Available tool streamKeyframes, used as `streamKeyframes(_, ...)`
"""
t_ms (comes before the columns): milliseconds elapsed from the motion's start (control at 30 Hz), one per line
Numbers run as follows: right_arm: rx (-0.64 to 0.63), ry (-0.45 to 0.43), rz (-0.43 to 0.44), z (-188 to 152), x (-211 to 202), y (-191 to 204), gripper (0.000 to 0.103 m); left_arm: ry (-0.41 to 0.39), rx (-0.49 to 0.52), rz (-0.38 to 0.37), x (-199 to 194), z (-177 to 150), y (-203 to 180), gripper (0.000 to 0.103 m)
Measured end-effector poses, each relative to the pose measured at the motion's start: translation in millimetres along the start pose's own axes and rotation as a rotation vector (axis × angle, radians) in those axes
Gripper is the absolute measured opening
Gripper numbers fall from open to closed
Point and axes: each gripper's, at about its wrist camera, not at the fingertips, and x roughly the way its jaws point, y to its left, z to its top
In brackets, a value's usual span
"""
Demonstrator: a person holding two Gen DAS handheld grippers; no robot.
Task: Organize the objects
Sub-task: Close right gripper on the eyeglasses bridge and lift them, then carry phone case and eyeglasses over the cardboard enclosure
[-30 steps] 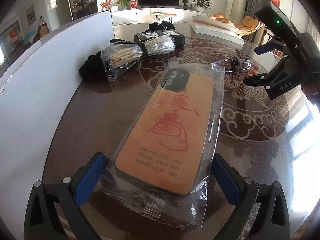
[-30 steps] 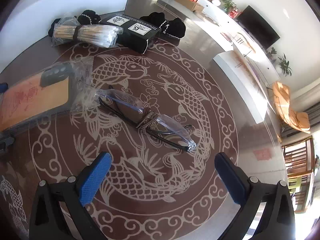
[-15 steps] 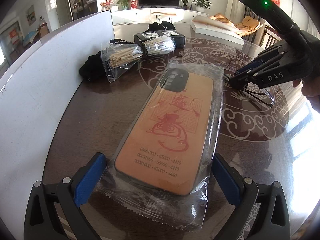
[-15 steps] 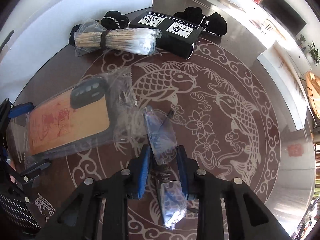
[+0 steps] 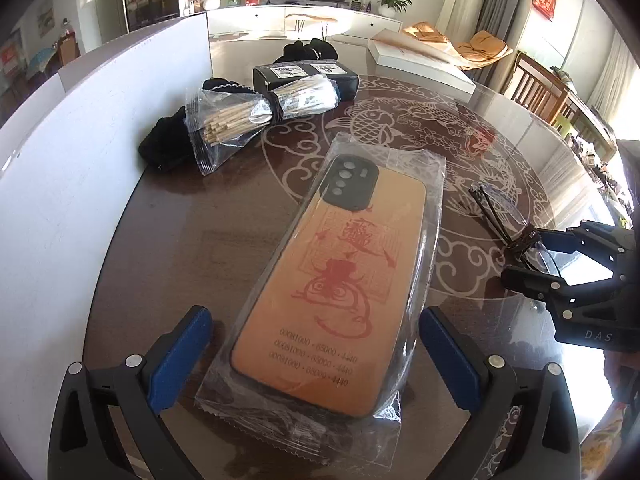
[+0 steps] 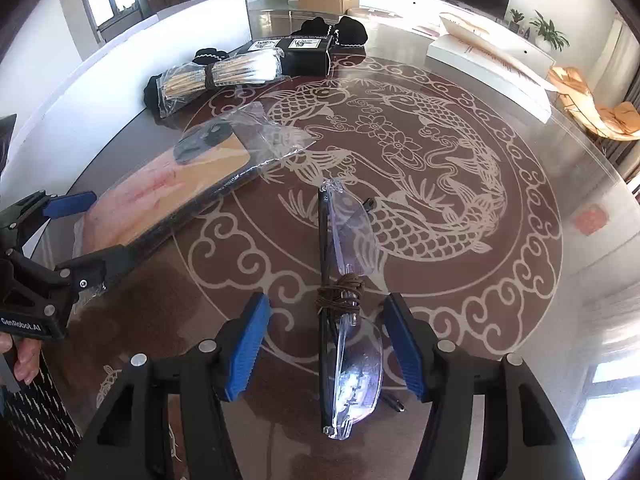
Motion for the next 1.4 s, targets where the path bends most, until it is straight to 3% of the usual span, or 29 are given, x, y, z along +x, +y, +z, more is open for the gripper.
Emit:
streamKeyframes(67, -0.001, 0.003, 0.004, 5, 6, 7, 0.066, 0.032, 0.043, 0.012, 6, 9, 1, 0.103)
streamKeyframes(133, 0.000, 0.016, 0.004, 11, 16, 5, 0.066, 0.095, 0.062, -0.042, 16, 18, 2, 0.103)
streamKeyframes(200, 0.004, 0.033, 0.000, 13, 17, 6, 0.063, 0.121, 0.092, -0.046, 21, 22, -2, 0.103)
streamKeyframes(233, 0.003, 0.036, 0.002, 13, 16, 6, 0.050, 0.133, 0.116, -0.045, 23, 23, -6, 0.103)
streamKeyframes(267, 0.000, 0.042, 0.001, 14, 15, 6, 0.030, 0.134, 0.146, -0.046, 24, 22, -12, 0.103)
streamKeyframes(333, 0.020, 0.056, 0.014, 13, 13, 4, 0.021, 0.111, 0.212, -0.026, 27, 18, -25, 0.103)
streamKeyframes(367, 0.034, 0.058, 0.022, 12, 12, 2, 0.020, 0.081, 0.222, -0.034, 24, 16, -29, 0.099)
streamKeyframes(400, 0.048, 0.054, 0.029, 9, 10, 1, 0.020, 0.056, 0.224, -0.034, 20, 16, -31, 0.083)
streamKeyframes(433, 0.059, 0.045, 0.036, 7, 7, 0, 0.020, 0.041, 0.213, -0.047, 16, 16, -31, 0.075)
streamKeyframes(633, 0.152, -0.041, 0.119, -4, -31, -5, 0.020, -0.036, 0.109, -0.096, -14, -3, -15, 0.075)
streamKeyframes(800, 0.127, -0.116, 0.150, 16, -62, 16, 0.020, -0.175, 0.012, -0.132, -78, -4, 4, 0.075)
streamKeyframes(933, 0.071, -0.192, 0.214, 55, -83, 55, 0.020, -0.286, -0.060, -0.095, -135, 6, 47, 0.075)
streamKeyframes(1067, 0.031, -0.263, 0.350, 105, -90, 118, 0.020, -0.320, -0.137, 0.031, -163, 17, 119, 0.075)
streamKeyframes(1233, -0.054, -0.281, 0.535, 153, -76, 227, 0.020, -0.227, -0.274, 0.218, -155, 12, 234, 0.075)
streamKeyframes(1333, -0.127, -0.243, 0.586, 166, -55, 289, 0.020, -0.115, -0.339, 0.311, -135, 4, 286, 0.076)
streamKeyframes(1400, -0.166, -0.195, 0.585, 169, -35, 321, 0.022, -0.059, -0.383, 0.330, -123, 0, 310, 0.076)
